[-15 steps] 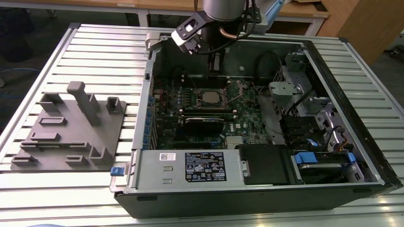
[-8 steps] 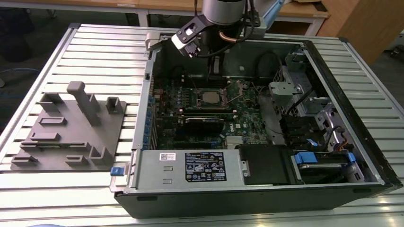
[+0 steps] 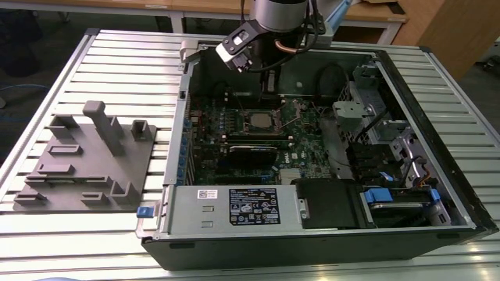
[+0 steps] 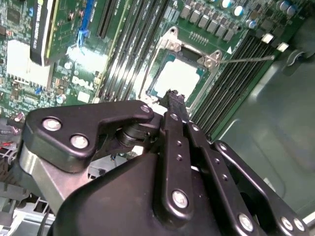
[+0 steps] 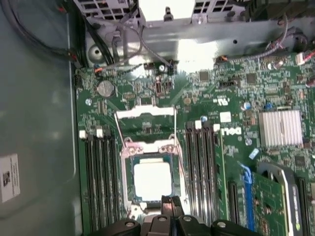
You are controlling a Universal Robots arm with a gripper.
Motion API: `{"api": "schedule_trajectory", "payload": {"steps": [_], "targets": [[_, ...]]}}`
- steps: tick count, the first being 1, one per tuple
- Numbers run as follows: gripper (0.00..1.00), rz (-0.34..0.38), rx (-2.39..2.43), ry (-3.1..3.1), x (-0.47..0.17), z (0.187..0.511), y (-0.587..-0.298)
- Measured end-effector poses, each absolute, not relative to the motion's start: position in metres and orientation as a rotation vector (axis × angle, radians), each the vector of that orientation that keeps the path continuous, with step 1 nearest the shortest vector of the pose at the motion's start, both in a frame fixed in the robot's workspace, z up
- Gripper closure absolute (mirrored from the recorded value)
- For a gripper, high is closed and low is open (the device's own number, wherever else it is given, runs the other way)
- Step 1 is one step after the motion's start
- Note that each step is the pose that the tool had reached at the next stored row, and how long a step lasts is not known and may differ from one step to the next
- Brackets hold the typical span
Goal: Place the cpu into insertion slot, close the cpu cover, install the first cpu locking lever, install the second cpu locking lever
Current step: 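Place the cpu into insertion slot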
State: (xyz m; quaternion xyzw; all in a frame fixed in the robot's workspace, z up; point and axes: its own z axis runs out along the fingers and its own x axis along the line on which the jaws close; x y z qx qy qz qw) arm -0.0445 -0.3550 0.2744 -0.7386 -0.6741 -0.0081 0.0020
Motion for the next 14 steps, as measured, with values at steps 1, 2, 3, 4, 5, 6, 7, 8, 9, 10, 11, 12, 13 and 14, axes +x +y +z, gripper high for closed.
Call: {"api": "schedule_trajectory", "payload": {"steps": [1, 2, 3, 4, 5, 6, 7, 8, 9, 10, 11, 12, 13, 14], "targets": [[0.9, -0.025, -2.317, -2.115, -0.0445, 0.2744, -0.355], [0.9, -0.025, -2.318, -2.115, -0.0445, 0.2744, -0.355], [0.9, -0.025, -2.318, -2.115, -0.0445, 0.2736, -0.3549], [0.9, -0.026, -2.318, -2.115, -0.0444, 0.2718, -0.3549], [0.9, -0.026, -2.318, -2.115, -0.0444, 0.2701, -0.3549], [0.9, -0.027, -2.318, -2.116, -0.0444, 0.2684, -0.3549], [0.9, -0.028, -2.318, -2.116, -0.0444, 0.2675, -0.3549], [0.9, -0.027, -2.318, -2.116, -0.0444, 0.2676, -0.3549], [0.9, -0.027, -2.318, -2.116, -0.0444, 0.2676, -0.3549], [0.9, -0.027, -2.319, -2.116, -0.0444, 0.2676, -0.3549], [0.9, -0.028, -2.319, -2.116, -0.0445, 0.2674, -0.3541], [0.9, -0.028, -2.319, -2.116, -0.0445, 0.2673, -0.3529], [0.9, -0.027, -2.319, -2.116, -0.0444, 0.2671, -0.3519], [0.9, -0.028, -2.318, -2.116, -0.0444, 0.2663, -0.3513]]}}
